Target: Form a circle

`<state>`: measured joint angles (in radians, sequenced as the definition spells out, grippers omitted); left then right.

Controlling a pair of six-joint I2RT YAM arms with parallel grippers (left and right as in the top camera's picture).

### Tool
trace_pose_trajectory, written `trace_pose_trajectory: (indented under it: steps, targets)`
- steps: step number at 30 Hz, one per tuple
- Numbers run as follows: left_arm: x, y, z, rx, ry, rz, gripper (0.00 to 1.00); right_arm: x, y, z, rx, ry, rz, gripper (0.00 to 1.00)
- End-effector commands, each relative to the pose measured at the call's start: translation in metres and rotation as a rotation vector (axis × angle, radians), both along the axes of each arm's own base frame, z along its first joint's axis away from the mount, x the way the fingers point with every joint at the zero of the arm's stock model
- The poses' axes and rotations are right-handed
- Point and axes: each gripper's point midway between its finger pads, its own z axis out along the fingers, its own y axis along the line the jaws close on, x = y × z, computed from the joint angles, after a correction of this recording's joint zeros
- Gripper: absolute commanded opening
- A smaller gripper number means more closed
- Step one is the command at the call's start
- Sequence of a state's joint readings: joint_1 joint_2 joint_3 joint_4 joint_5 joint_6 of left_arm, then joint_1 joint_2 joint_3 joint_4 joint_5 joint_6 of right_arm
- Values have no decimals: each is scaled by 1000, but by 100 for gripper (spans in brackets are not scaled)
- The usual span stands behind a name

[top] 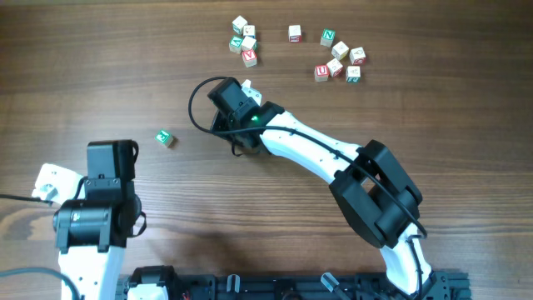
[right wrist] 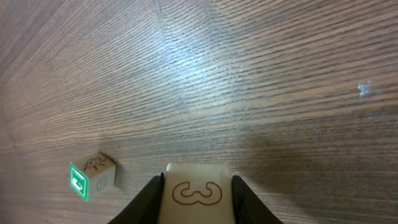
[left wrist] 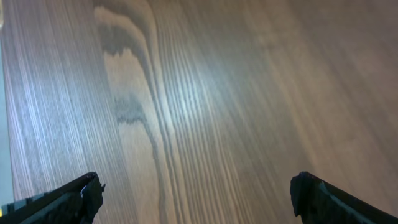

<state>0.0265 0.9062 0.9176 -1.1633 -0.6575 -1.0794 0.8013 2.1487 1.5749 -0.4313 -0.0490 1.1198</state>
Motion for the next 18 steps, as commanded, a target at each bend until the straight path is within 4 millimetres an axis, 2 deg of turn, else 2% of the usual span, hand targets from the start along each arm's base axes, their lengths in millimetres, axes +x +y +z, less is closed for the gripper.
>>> trace_pose_trajectory:
  steps: [1, 7, 10, 13, 16, 18]
  targets:
    - [10, -2, -10, -36, -21, 24, 100, 13, 1, 8, -16, -64, -16, 27]
    - [20, -4, -13, -134, -84, 27, 100, 18, 8, 22, 2, -83, -9, 27]
    - [36, -12, 4, -153, -137, -184, 100, 18, 13, 37, -4, -85, 38, 27]
    - [32, -2, 26, -113, -234, -191, 100, 19, 14, 66, -25, -92, 67, 27]
    - [15, 14, 43, -72, -313, -112, 100, 24, 20, 109, -10, -129, 88, 27]
    - [19, 11, 47, -64, -303, -208, 100, 29, 25, 129, 19, -165, 92, 27]
